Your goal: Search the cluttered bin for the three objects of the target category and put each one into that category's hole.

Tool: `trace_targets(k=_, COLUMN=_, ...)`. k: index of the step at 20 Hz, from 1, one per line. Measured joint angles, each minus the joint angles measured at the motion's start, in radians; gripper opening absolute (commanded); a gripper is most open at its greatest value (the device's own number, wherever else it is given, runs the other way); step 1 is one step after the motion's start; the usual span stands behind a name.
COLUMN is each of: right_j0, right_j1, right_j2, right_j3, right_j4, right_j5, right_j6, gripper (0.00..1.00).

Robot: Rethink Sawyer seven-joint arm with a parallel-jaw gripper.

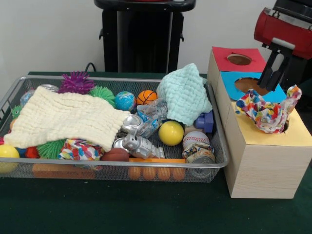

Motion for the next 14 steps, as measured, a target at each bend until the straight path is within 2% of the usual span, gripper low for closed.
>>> trace_targets(k=14, right_j0=0.014, right_j1=0.016, right_j2=0.001, right_j3=0.000, right_j4=0.039, right_j5=0.000, right_j6=0.003, gripper=0.00)
